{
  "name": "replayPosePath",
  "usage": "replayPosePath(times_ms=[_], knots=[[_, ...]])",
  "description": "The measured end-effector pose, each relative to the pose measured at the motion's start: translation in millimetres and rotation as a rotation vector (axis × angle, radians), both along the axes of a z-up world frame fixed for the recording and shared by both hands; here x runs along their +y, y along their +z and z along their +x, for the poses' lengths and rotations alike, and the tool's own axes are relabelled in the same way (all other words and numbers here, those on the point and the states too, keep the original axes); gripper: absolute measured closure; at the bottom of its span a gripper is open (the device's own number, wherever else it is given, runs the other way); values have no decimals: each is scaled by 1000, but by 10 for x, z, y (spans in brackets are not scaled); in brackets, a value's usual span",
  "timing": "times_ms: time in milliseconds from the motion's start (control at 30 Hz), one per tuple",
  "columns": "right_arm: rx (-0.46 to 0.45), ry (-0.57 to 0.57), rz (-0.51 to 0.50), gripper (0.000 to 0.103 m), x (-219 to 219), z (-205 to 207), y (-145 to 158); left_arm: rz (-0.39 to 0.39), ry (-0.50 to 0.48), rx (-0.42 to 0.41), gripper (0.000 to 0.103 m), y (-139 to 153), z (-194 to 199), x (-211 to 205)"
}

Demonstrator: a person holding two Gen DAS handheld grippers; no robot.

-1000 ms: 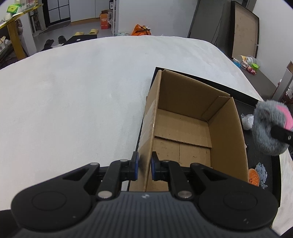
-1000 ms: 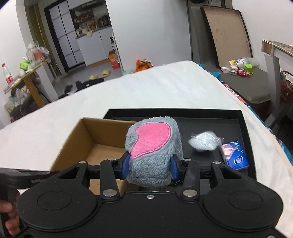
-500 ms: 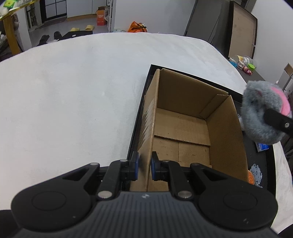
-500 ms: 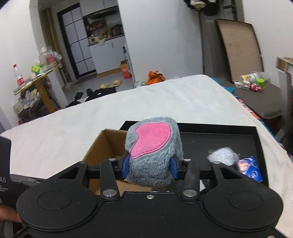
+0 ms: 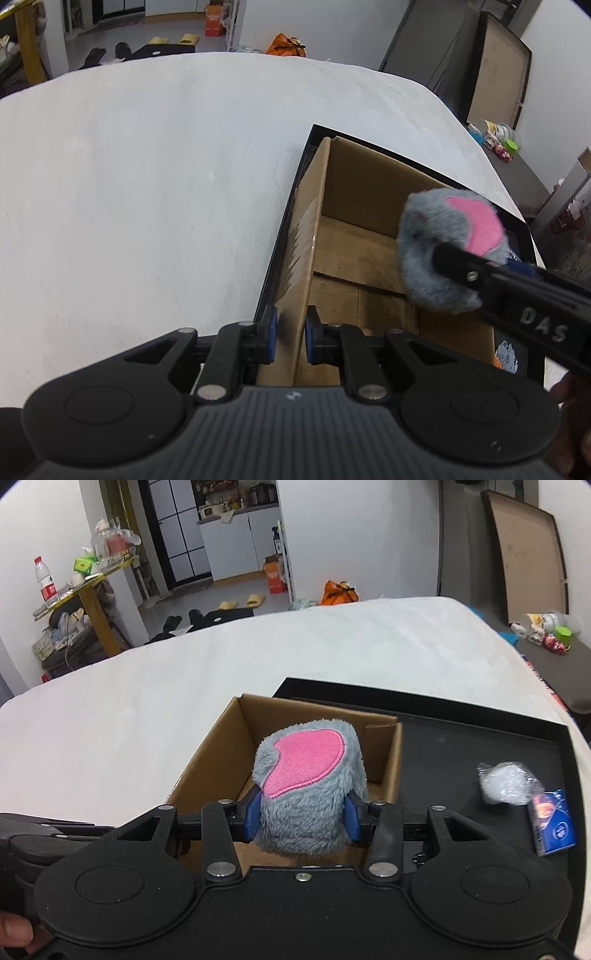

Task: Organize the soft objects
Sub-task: 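Lift the grey plush with the right gripper and release it into the box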

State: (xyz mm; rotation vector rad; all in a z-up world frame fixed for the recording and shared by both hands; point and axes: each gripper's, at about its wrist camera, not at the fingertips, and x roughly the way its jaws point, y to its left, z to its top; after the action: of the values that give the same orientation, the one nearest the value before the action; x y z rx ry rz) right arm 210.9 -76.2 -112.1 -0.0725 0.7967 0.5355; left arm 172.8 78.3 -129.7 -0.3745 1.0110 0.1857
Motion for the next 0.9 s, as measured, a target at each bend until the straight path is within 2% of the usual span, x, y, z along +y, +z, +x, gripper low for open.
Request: replayPosePath(times_ms=[233, 367, 500, 733, 800, 900], knots=[[-5, -6, 19, 59, 123, 20, -10, -35, 30, -4, 90, -9, -1, 60], [7, 3, 65, 49, 138, 43, -16, -43, 30, -4, 89, -16, 3, 73], [15, -7, 37, 49, 128, 38, -52, -50, 30, -1, 89, -19, -3, 80], [11, -31, 51, 49, 30, -28, 20, -43, 20, 1, 88, 16, 1, 61], [3, -39, 68, 49, -27, -79, 68, -22, 19, -1, 85, 43, 3, 45], [-23, -71, 66, 49, -95, -124, 116, 10, 17, -6, 71, 86, -9, 13]])
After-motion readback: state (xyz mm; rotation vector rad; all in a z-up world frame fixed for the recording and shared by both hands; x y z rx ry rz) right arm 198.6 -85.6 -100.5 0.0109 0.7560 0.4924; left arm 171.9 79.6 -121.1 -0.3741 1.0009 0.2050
